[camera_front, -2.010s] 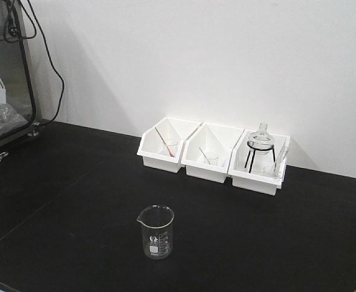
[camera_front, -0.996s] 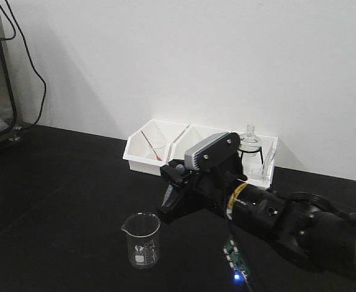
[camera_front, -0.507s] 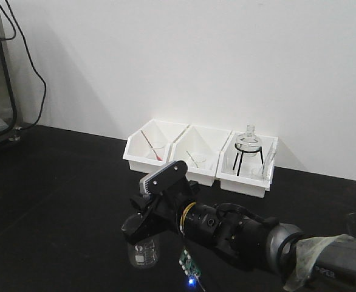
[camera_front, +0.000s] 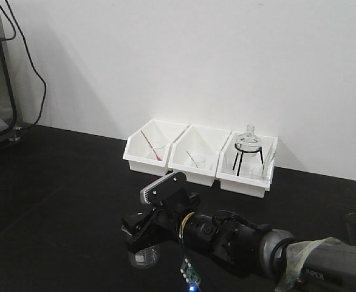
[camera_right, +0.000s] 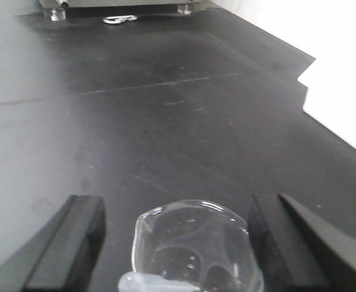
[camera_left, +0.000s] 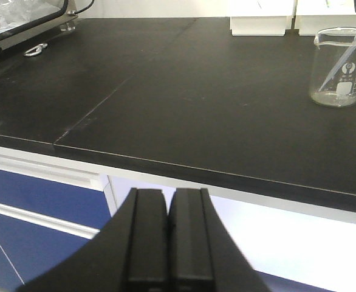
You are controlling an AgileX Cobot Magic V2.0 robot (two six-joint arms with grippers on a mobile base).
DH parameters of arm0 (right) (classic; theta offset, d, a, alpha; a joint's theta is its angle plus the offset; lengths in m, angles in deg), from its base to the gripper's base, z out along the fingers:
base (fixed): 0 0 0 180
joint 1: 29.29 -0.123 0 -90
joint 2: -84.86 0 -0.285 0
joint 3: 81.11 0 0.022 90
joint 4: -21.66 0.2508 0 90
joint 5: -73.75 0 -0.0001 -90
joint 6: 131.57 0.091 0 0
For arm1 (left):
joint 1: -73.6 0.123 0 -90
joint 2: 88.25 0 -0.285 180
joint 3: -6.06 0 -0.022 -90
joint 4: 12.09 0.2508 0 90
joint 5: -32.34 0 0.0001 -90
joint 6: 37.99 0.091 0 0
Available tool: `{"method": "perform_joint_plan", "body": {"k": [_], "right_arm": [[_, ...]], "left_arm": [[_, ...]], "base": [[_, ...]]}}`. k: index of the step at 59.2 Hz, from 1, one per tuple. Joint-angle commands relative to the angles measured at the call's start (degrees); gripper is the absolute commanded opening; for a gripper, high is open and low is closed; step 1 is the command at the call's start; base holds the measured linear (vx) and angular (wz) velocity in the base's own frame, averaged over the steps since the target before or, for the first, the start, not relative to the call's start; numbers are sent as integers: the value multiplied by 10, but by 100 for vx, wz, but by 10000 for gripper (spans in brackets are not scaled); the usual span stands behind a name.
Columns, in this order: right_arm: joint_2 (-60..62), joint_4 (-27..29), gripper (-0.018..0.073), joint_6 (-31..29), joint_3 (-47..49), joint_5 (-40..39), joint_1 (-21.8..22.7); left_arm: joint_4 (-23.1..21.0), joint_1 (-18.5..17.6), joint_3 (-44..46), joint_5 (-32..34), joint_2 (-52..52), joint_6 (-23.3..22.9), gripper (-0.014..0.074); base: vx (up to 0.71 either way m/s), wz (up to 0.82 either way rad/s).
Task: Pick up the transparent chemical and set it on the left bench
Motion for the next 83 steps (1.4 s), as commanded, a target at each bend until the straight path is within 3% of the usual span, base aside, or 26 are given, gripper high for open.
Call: {"method": "perform_joint_plan", "body": {"k": [1,11,34,60,66,70,77,83], "right_arm": [[80,11,572,-3,20,-4,3],[217,7,553,-3,-32,65,4],[563,9,552,-1,-323,188,4],[865,13,551,-2,-478,205,5],[921,107,531,-35,-498,224,44],[955,186,502,-91,-528,229,113],[1028,206,428,-168,-611,193,223],[1102,207,328,-192,-696,163,260]], "left_arm": [[0,-1,-9,45,-11,-4,-3],[0,-1,-9,45,-11,-4,-3],[0,-1,-9,45,-11,-4,-3],[0,-1,-9,45,-11,-4,-3],[0,-1,-9,45,-11,-4,-3],[0,-1,-9,45,-11,-4,-3],[0,-1,-9,45,-11,-4,-3],[0,-1,-9,45,-11,-4,-3]], "base": [[0,0],[0,0],[0,0],[0,0],[0,0],[0,0],[0,0],[0,0]]}}
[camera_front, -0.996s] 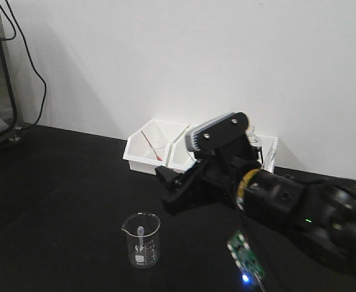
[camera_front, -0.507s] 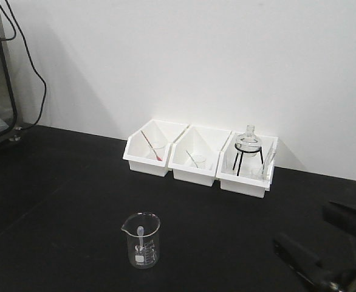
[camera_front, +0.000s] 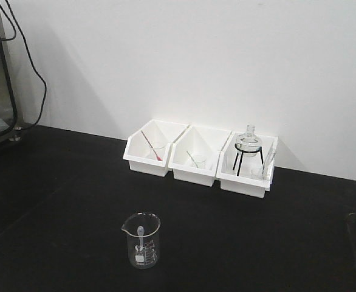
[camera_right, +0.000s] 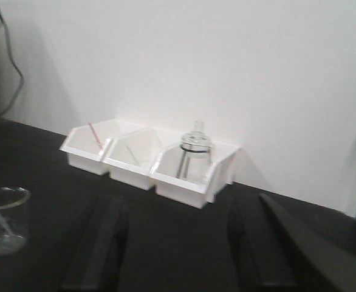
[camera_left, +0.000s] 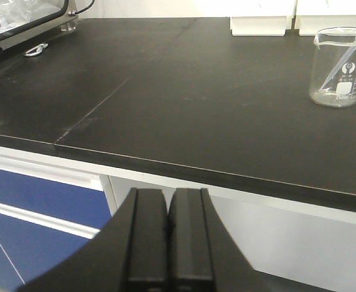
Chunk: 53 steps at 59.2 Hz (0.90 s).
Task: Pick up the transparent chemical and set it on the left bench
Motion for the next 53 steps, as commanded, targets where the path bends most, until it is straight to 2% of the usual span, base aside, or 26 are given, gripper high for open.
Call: {"method": "perform_joint_plan", "body": {"k": [1,10,13,17,23,53], "right_arm": [[50,6,305,-32,-50,-68,30],[146,35,115,-36,-167,-75,32],[136,30,50,-38,-162,-25,32],[137,28,-13,-58,-164,-5,32],[141,29,-10,-86,-164,2,32],[140,29,-7,-86,-164,2,32]], "left_arm": [[0,-1,-9,45,-11,-4,-3],[0,-1,-9,45,-11,-4,-3],[0,-1,-9,45,-11,-4,-3],[0,-1,-9,45,-11,-4,-3],[0,-1,-9,45,-11,-4,-3],[0,-1,-9,45,-11,-4,-3]], "base": [[0,0],[0,0],[0,0],[0,1],[0,1],[0,0]]}}
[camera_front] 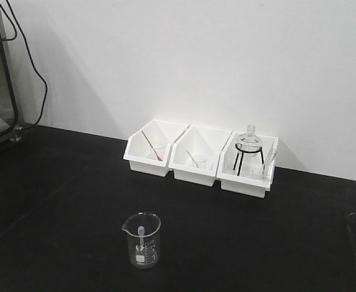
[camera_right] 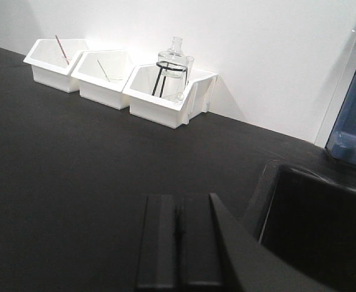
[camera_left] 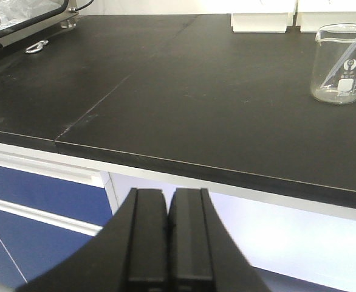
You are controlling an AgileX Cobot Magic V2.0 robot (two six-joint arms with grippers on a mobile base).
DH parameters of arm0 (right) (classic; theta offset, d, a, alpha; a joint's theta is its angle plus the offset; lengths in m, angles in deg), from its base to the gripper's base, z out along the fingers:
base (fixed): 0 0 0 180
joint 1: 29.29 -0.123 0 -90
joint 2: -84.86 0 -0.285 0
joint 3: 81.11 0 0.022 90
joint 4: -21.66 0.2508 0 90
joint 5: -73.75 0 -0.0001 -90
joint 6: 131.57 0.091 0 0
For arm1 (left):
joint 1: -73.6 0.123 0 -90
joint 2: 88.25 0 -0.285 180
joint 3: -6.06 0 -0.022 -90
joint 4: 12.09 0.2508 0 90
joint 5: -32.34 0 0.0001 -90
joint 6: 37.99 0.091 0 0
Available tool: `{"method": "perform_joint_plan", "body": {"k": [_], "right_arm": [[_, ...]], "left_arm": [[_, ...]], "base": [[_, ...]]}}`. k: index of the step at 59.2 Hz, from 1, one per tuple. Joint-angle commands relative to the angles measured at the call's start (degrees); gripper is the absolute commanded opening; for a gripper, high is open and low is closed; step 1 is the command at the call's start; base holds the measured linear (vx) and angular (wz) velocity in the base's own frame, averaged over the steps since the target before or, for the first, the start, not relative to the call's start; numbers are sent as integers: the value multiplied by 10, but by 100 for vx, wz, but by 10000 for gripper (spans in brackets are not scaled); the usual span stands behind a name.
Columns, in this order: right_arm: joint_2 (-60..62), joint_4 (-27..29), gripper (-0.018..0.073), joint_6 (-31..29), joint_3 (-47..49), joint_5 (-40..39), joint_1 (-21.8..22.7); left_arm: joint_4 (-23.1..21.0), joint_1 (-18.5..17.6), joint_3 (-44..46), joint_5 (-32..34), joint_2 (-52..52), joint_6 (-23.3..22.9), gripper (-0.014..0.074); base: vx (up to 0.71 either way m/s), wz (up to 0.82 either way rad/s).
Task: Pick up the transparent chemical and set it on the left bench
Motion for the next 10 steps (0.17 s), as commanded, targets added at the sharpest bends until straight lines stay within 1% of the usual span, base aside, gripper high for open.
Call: {"method": "perform_joint_plan", "body": {"k": [1,10], "right_arm": [[7,-2,-7,-7,-4,-44,3],[7,-2,-7,-7,-4,-44,3]], "left_arm": [[0,-1,-9,45,-11,-4,-3],[0,-1,-9,45,-11,-4,-3]], "base": [[0,0],[0,0]]}}
